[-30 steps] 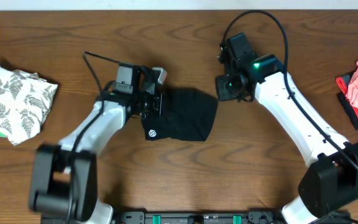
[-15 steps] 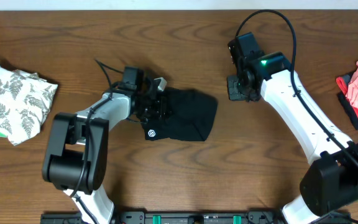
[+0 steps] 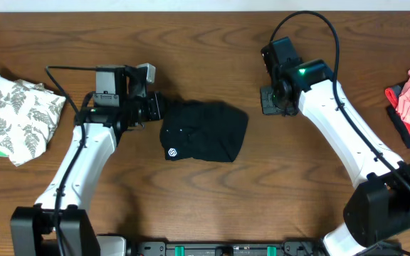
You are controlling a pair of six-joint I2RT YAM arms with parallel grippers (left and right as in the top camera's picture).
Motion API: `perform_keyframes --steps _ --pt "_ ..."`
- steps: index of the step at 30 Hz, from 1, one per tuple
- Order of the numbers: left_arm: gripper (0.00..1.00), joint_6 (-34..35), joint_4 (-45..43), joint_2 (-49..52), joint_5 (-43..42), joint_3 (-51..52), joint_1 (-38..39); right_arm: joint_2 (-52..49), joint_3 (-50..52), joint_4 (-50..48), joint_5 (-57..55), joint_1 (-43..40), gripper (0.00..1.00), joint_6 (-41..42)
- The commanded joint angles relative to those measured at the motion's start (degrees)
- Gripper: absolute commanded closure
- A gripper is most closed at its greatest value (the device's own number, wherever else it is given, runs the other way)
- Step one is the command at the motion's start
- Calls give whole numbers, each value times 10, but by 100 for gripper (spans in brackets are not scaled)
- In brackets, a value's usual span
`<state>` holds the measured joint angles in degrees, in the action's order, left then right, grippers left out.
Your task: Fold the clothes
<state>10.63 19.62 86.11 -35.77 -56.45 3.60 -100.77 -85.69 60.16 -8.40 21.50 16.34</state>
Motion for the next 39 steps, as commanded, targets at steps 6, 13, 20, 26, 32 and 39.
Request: perform_keyframes --steps 6,13,20,26,32,39 --pt "94 11 -100 69 -192 82 1 2 3 0 -2 -6 89 8" --pt "94 6 -226 152 -361 97 4 2 3 1 -2 -6 89 8" --pt "94 6 -247 236 -360 97 31 2 3 1 -2 -5 89 8" --pt "94 9 -246 311 -350 97 31 2 3 5 -2 -5 89 8" --pt "94 24 -243 327 -330 97 9 2 3 10 -2 -5 89 8" --pt "94 78 -204 276 -293 97 -24 2 3 10 -2 -5 89 8"
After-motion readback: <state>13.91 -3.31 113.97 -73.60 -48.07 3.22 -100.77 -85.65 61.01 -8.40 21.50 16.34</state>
